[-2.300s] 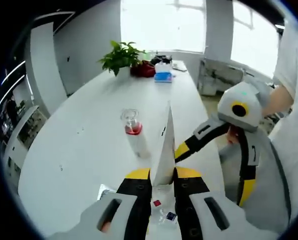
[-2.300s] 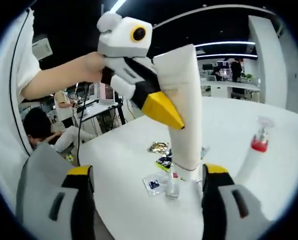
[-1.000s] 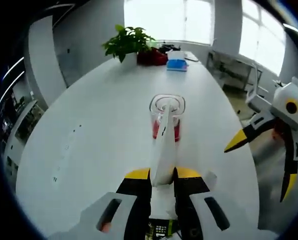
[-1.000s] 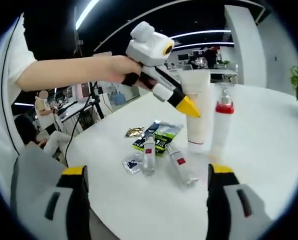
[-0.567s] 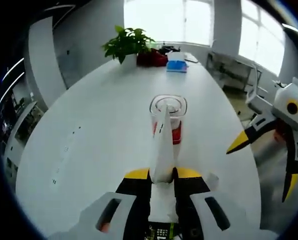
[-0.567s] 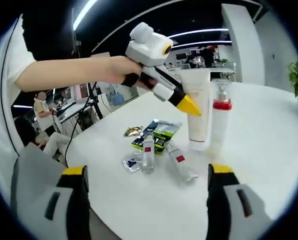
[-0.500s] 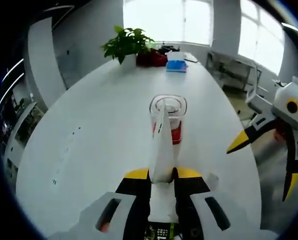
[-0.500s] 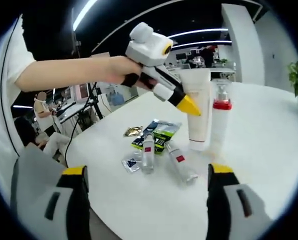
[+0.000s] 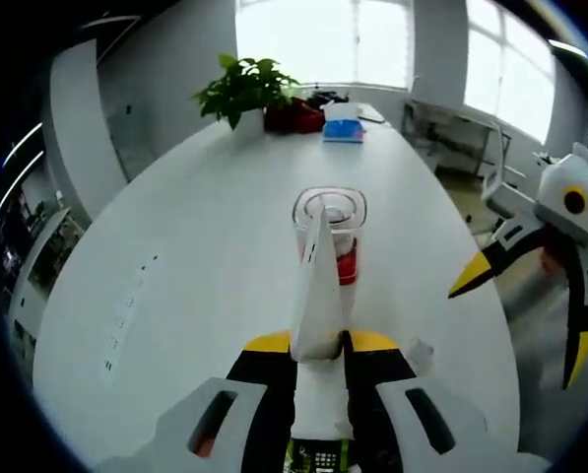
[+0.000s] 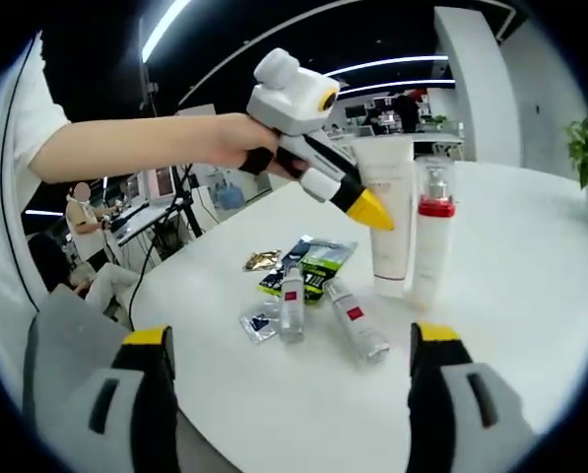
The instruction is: Arrange the skincare products in the storage area until every visible bottle or jar stands upright without overlapping.
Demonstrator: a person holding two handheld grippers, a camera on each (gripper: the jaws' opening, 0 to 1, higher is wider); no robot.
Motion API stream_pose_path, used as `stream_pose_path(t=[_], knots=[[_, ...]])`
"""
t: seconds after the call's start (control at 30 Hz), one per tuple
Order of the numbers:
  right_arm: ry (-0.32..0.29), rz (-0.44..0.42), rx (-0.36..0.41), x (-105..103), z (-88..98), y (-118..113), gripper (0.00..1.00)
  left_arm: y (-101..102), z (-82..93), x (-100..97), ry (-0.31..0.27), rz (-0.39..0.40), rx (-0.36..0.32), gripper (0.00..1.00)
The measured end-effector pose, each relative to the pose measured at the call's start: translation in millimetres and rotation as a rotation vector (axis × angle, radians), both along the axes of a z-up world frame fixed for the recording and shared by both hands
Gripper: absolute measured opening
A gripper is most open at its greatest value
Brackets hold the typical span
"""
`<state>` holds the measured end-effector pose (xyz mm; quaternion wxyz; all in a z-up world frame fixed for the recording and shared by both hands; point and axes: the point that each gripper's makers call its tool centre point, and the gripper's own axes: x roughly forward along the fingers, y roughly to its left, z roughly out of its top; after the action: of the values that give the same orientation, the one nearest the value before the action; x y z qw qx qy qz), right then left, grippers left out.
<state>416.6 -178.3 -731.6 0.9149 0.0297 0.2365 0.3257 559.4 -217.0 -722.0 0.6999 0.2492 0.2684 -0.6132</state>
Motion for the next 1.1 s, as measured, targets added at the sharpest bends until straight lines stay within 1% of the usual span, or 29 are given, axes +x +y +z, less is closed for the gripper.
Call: stream_pose_path(t=[0.2, 0.33, 0.53, 0.63, 0.73, 0.83, 0.97, 1.1], knots=[[0.002, -0.003, 0.002, 0, 0.7, 0, 1.00, 1, 0.5, -0.7, 0.004, 0.003, -0.005, 0.16], [0.000, -0.004, 0.000, 0, 1.8, 0, 1.00, 2, 0.9, -2.0, 0.004, 0.004, -0.004, 0.22], [-0.006, -0.006, 0.000, -1, 4.9, -1, 1.00, 8, 3.0, -2.9, 0.008, 0.025, -0.005, 0.25], [-0.010, -0.007, -0.001, -2, 6.9, -1, 1.00, 13, 4.0, -3.6, 0.008, 0.040, -0.004, 0.28], [-0.014, -0.008, -0.002, -4, 9.2, -1, 1.00, 20, 4.6, -3.8, 0.010, 0.069, -0.002, 0.33], [-0.019, -0.007, -0.004, -5, 11.0, -1, 1.00, 27, 4.1, -6.1, 0.022, 0.094, 0.000, 0.39], [-0.026, -0.006, -0.008, -6, 13.4, 0, 1.00, 36, 4.4, -11.8, 0.043, 0.126, -0.014, 0.45], [-0.029, -0.008, -0.010, -7, 15.2, -1, 1.00, 49, 0.7, -18.2, 0.055, 0.157, -0.011, 0.49]])
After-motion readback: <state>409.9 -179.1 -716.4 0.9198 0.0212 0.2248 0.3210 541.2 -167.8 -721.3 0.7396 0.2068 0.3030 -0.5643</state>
